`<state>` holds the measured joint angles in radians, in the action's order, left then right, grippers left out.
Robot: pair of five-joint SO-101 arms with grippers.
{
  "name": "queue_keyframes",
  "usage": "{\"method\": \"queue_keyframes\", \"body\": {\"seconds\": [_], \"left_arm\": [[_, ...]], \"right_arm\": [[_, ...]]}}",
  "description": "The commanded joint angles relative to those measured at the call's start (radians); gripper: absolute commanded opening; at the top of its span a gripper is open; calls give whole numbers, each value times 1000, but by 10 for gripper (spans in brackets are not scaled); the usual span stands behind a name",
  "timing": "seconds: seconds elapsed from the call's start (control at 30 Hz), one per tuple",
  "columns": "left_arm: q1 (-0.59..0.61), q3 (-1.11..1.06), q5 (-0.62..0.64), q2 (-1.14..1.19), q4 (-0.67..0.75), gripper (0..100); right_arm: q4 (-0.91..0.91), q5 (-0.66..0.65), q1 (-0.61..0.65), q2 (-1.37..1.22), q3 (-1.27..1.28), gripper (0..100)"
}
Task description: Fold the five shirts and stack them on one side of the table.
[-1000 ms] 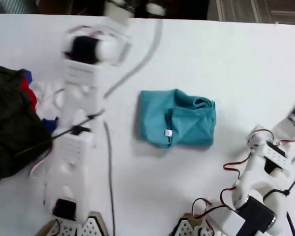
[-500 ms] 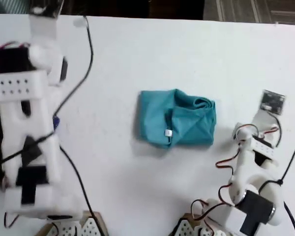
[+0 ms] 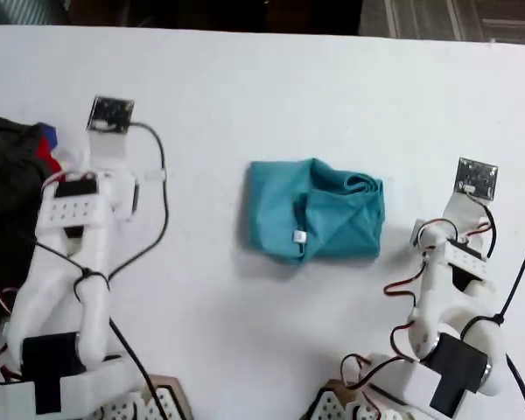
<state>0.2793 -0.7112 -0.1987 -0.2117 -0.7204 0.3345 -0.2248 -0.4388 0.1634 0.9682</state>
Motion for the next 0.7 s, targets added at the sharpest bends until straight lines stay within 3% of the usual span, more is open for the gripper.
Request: {"method": "queue_keyframes", "body": {"seconds": [0.0, 0.17, 0.37, 0.47, 0.67], "left_arm": [[6, -73, 0, -46, 146, 26], [9, -170, 0, -46, 304, 26], [2, -217, 3, -46, 381, 26], [2, -245, 77, -46, 430, 26], [2, -272, 141, -44, 497, 26]], "right_arm": [[7, -8, 12, -4, -43, 24], [7, -8, 12, -4, -43, 24], [7, -8, 8, 4, -44, 21], [21, -9, 18, 5, -83, 21], [455, -9, 193, -31, -508, 23]]}}
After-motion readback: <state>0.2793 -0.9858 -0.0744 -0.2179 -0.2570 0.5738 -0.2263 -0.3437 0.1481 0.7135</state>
